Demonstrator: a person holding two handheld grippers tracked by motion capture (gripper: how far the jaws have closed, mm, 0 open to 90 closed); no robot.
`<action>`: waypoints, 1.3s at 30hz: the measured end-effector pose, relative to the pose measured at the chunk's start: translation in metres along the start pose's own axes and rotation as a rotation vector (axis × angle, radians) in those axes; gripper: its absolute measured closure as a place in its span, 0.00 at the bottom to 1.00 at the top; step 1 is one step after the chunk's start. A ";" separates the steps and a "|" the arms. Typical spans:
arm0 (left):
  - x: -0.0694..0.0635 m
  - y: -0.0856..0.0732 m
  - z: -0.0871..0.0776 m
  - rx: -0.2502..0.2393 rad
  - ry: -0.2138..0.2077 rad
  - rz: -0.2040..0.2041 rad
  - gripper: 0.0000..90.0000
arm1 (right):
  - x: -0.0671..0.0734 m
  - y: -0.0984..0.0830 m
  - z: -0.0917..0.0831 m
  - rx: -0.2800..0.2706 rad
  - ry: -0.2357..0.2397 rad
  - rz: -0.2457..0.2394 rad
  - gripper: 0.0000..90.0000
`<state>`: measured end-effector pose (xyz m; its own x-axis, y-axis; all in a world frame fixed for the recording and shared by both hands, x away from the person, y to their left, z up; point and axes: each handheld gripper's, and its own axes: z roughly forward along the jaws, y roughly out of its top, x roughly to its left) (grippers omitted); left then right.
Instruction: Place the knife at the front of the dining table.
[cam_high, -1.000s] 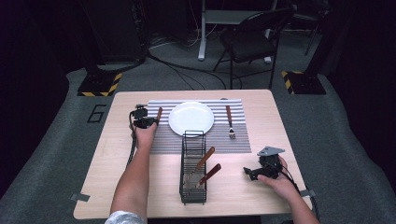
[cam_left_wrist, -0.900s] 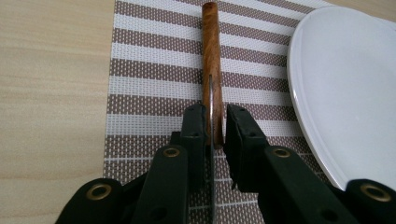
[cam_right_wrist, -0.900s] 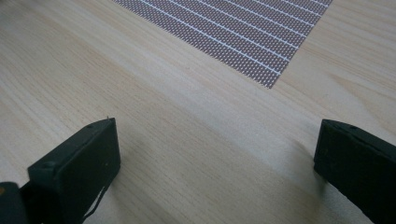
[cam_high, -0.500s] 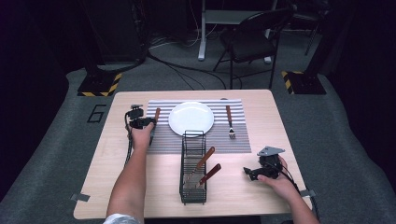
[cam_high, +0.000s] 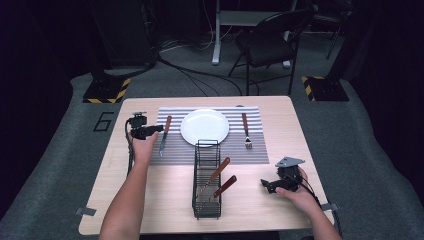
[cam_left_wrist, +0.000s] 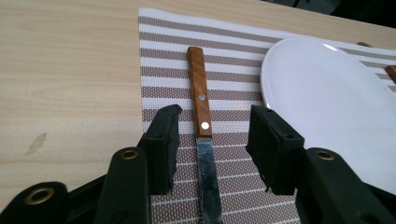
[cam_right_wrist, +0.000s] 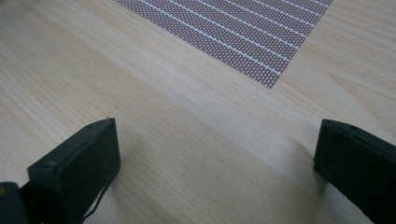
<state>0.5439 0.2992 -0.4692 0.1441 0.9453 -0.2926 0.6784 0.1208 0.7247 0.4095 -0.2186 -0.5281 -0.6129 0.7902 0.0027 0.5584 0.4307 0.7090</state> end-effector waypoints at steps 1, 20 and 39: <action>-0.001 0.001 -0.004 0.000 -0.009 0.019 0.59 | 0.000 0.000 0.000 0.000 0.000 0.000 0.00; -0.014 0.009 -0.079 -0.091 -0.075 0.163 0.52 | 0.000 0.000 0.000 0.000 0.000 0.000 0.00; -0.012 -0.025 -0.122 -0.103 -0.107 0.236 0.50 | 0.000 0.000 0.000 0.000 0.000 0.000 0.00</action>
<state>0.4374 0.3213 -0.4075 0.3683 0.9143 -0.1685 0.5413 -0.0635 0.8384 0.4095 -0.2186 -0.5281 -0.6129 0.7902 0.0029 0.5584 0.4306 0.7091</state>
